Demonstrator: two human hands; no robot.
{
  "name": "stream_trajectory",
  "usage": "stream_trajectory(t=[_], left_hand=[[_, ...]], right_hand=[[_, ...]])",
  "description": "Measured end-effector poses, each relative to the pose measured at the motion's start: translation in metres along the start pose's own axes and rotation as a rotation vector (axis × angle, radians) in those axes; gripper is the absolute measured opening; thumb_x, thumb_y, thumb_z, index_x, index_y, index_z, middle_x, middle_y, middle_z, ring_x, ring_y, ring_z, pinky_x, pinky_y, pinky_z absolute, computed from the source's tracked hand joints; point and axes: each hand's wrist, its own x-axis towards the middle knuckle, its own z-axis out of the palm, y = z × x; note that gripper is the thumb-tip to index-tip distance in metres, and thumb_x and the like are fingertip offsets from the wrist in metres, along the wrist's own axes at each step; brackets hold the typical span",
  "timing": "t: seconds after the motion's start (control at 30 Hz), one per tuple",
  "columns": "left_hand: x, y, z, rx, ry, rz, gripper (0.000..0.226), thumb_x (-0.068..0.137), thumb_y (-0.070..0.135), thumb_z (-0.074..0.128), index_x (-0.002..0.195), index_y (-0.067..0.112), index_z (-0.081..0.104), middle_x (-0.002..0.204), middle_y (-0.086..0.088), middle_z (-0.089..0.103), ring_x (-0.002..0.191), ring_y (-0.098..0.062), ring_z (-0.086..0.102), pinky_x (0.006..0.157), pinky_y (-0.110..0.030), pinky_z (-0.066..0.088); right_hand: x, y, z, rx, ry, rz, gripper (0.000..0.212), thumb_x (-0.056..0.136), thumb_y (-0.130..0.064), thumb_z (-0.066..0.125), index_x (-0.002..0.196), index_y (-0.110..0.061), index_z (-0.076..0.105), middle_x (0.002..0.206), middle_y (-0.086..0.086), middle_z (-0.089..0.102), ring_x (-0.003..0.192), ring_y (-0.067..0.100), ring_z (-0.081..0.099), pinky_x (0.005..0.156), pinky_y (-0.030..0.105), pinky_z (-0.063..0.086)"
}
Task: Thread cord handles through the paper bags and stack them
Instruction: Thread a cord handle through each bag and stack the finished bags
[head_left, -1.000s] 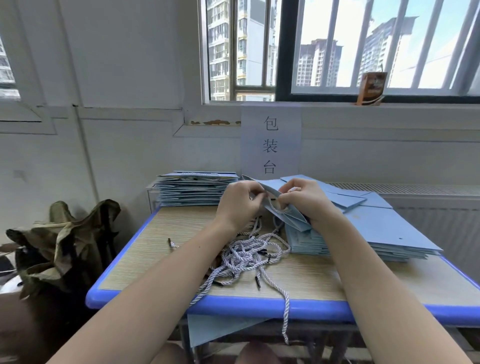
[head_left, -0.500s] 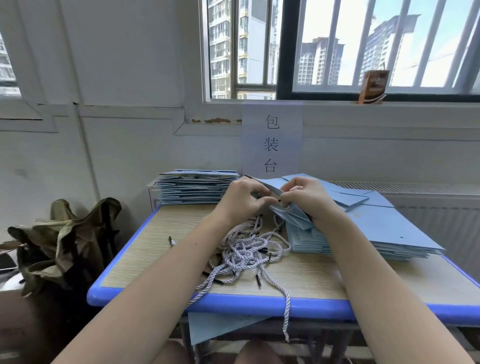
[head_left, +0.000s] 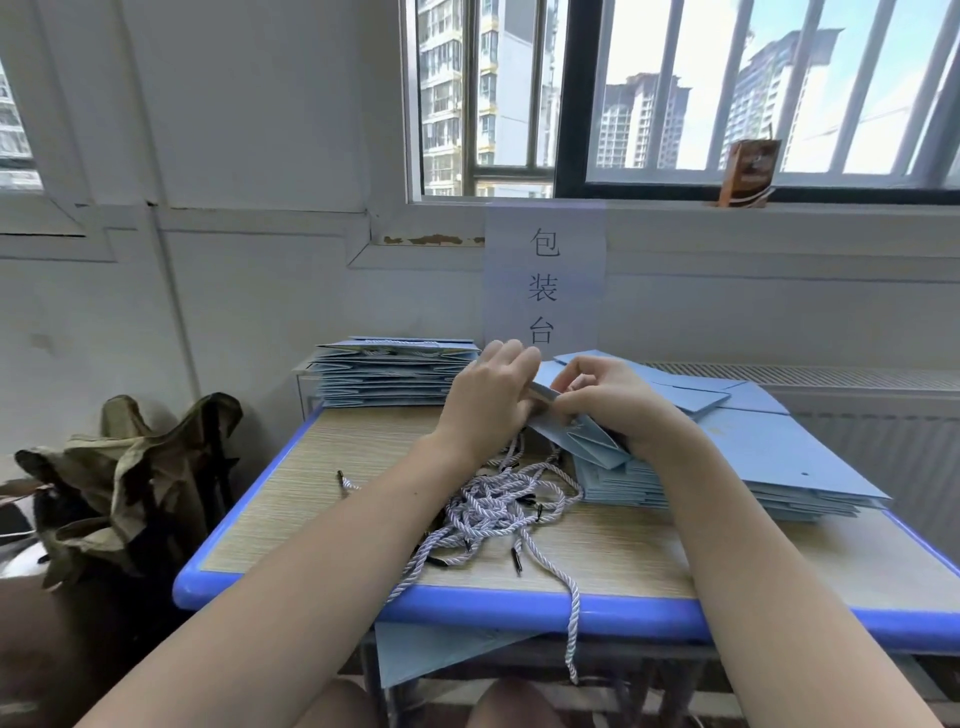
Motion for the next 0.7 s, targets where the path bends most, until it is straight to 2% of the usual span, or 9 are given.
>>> stream_trajectory(t=[0.1, 0.2, 0.3, 0.33, 0.4, 0.47, 0.53, 0.6, 0.7], left_hand=[[0.001, 0.002, 0.005, 0.151, 0.009, 0.099, 0.047, 0.063, -0.002, 0.074, 0.097, 0.015, 0.048, 0.092, -0.006, 0.053, 0.081, -0.027, 0.049, 0.072, -0.04, 0.047], [0.001, -0.002, 0.009, 0.147, -0.077, 0.102, 0.047, 0.069, 0.002, 0.074, 0.112, 0.016, 0.06, 0.113, -0.005, 0.064, 0.1, -0.03, 0.06, 0.086, -0.039, 0.046], [0.0, 0.001, 0.002, 0.072, -0.244, -0.029, 0.027, 0.083, 0.008, 0.061, 0.107, 0.018, 0.071, 0.111, -0.004, 0.071, 0.104, -0.03, 0.063, 0.079, -0.032, 0.042], [0.001, 0.002, 0.001, 0.103, -0.311, -0.09, 0.029, 0.085, 0.009, 0.057, 0.107, 0.021, 0.071, 0.108, -0.004, 0.071, 0.103, -0.029, 0.063, 0.078, -0.032, 0.042], [0.002, 0.002, -0.003, 0.158, -0.359, -0.154, 0.038, 0.084, 0.01, 0.055, 0.113, 0.028, 0.071, 0.109, -0.002, 0.072, 0.105, -0.027, 0.063, 0.082, -0.033, 0.044], [0.001, 0.003, -0.007, 0.149, -0.297, -0.175, 0.039, 0.084, 0.01, 0.055, 0.114, 0.029, 0.071, 0.11, 0.0, 0.072, 0.106, -0.026, 0.063, 0.084, -0.035, 0.048], [0.0, 0.0, -0.008, 0.075, -0.19, -0.208, 0.034, 0.086, 0.01, 0.055, 0.11, 0.027, 0.073, 0.107, 0.001, 0.074, 0.103, -0.026, 0.065, 0.083, -0.037, 0.05], [0.0, -0.003, -0.007, 0.006, -0.095, -0.261, 0.025, 0.089, 0.016, 0.059, 0.106, 0.029, 0.073, 0.1, 0.002, 0.075, 0.097, -0.028, 0.066, 0.077, -0.037, 0.051], [0.0, -0.006, -0.003, -0.047, -0.009, -0.313, 0.018, 0.089, 0.021, 0.062, 0.102, 0.029, 0.073, 0.093, 0.004, 0.075, 0.09, -0.026, 0.066, 0.07, -0.034, 0.049]], right_hand=[[-0.004, -0.003, -0.002, -0.073, -0.065, -0.021, 0.018, 0.074, 0.008, 0.064, 0.085, -0.006, 0.064, 0.069, 0.004, 0.055, 0.062, 0.018, 0.053, 0.055, 0.025, 0.047], [-0.006, -0.002, -0.004, -0.074, -0.084, -0.068, 0.019, 0.071, 0.011, 0.062, 0.083, -0.004, 0.063, 0.07, 0.006, 0.051, 0.065, 0.019, 0.048, 0.059, 0.026, 0.044], [-0.007, -0.004, -0.002, -0.018, -0.102, -0.098, 0.009, 0.077, 0.004, 0.07, 0.083, -0.002, 0.067, 0.068, 0.008, 0.052, 0.059, 0.017, 0.046, 0.048, 0.023, 0.04], [-0.006, -0.004, 0.0, 0.021, -0.074, -0.113, 0.005, 0.081, -0.003, 0.073, 0.083, -0.002, 0.068, 0.065, 0.007, 0.053, 0.054, 0.015, 0.045, 0.045, 0.023, 0.038], [0.001, -0.001, 0.001, -0.035, 0.133, -0.223, 0.015, 0.087, -0.016, 0.073, 0.077, -0.006, 0.069, 0.061, 0.001, 0.057, 0.05, 0.014, 0.047, 0.048, 0.024, 0.041], [0.006, 0.002, -0.002, -0.244, 0.442, -0.333, 0.02, 0.09, -0.024, 0.07, 0.074, -0.014, 0.067, 0.062, -0.006, 0.06, 0.056, 0.008, 0.054, 0.055, 0.019, 0.042], [0.006, 0.004, -0.009, -0.239, 0.668, -0.351, 0.018, 0.093, -0.024, 0.064, 0.078, -0.015, 0.065, 0.066, -0.009, 0.061, 0.064, 0.007, 0.057, 0.058, 0.016, 0.04], [0.009, 0.007, -0.014, -0.111, 0.793, -0.331, 0.017, 0.095, -0.022, 0.058, 0.082, -0.013, 0.06, 0.074, -0.001, 0.062, 0.073, 0.018, 0.058, 0.065, 0.024, 0.04], [0.014, 0.008, -0.014, 0.023, 0.849, -0.315, 0.01, 0.097, -0.019, 0.054, 0.091, -0.01, 0.053, 0.094, 0.009, 0.059, 0.086, 0.023, 0.053, 0.074, 0.029, 0.038]])
